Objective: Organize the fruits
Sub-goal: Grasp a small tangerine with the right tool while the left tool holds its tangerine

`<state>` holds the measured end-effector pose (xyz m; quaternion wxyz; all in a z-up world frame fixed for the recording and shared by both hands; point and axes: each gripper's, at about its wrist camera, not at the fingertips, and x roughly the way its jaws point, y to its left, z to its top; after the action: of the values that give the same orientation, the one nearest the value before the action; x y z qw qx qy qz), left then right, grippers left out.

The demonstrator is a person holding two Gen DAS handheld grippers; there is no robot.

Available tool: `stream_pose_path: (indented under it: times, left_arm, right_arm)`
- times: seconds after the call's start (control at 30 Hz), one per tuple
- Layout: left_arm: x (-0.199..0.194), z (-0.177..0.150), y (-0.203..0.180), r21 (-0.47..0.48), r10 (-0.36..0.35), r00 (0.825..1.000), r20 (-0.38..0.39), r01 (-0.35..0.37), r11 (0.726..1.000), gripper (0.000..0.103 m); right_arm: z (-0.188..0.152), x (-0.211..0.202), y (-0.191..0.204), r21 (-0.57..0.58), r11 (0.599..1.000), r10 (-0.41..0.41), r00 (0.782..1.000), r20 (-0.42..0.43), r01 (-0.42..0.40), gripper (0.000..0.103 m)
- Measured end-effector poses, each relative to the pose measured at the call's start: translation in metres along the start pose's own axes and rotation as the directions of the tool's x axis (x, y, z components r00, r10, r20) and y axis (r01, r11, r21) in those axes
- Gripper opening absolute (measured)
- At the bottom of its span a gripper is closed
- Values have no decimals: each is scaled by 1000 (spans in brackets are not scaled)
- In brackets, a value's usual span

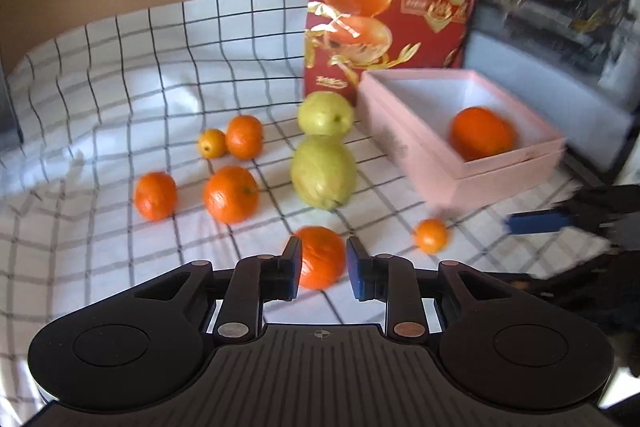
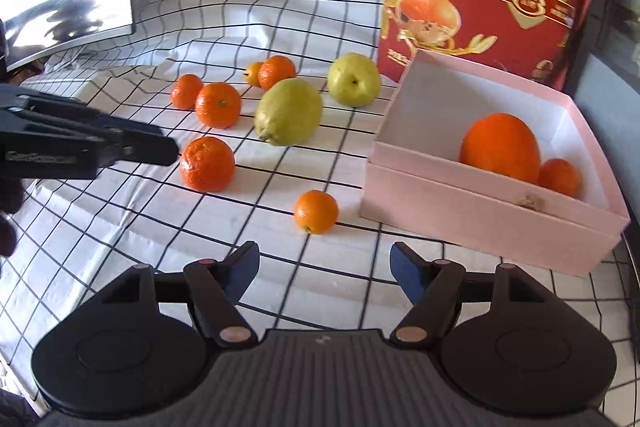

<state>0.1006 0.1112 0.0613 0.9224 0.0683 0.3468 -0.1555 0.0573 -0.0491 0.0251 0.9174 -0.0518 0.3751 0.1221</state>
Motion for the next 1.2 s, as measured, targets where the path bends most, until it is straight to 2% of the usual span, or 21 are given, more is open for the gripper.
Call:
stream_pose_path:
  times: [0.07, 0.17, 0.23, 0.37, 0.43, 0.57, 0.7, 0.87, 1.0, 1.2]
  left_arm:
    - [9, 3, -5, 25, 27, 1000, -6, -27, 999, 29]
    - [18, 3, -9, 51, 16, 999, -32, -14, 999, 29]
    - [22, 1, -14, 91, 26, 999, -37, -22, 996, 33]
    - [25, -1, -22, 130, -16, 999, -46, 22, 991, 62]
    - [26, -2, -24, 142, -31, 998, -50, 38, 989, 68]
    - [25, -2, -18, 100, -4, 1000, -30, 7, 995, 64]
    - [35, -3, -9, 80, 35, 996, -82, -29, 996, 64]
    - [44, -3, 0, 17, 16, 993, -115, -14, 1000, 64]
    - [47, -3, 3, -16, 7, 993, -120, -9, 1000, 52]
    - [40, -8, 5, -43, -32, 992, -121, 27, 999, 51]
  right_arm:
    - [-2, -2, -3, 7, 1000, -14, 1000, 0, 14, 73]
    - [-6, -4, -6, 14, 999, -29, 1000, -8, 29, 73]
    - [-7, -5, -8, 18, 999, -39, 999, -10, 39, 73]
    - [-11, -7, -11, 36, 998, -51, 999, -15, 52, 73]
    - [-13, -8, -12, 40, 998, -56, 998, -20, 56, 73]
    - [-14, -8, -12, 39, 997, -59, 998, -21, 60, 73]
    - [-16, -11, -10, 24, 998, -63, 998, -17, 63, 73]
    - [-19, -14, -11, 29, 997, -65, 998, -24, 66, 73]
    - [-22, -15, -14, 35, 996, -76, 997, -28, 77, 73]
    - [-21, -16, -18, 57, 996, -69, 997, -24, 71, 73]
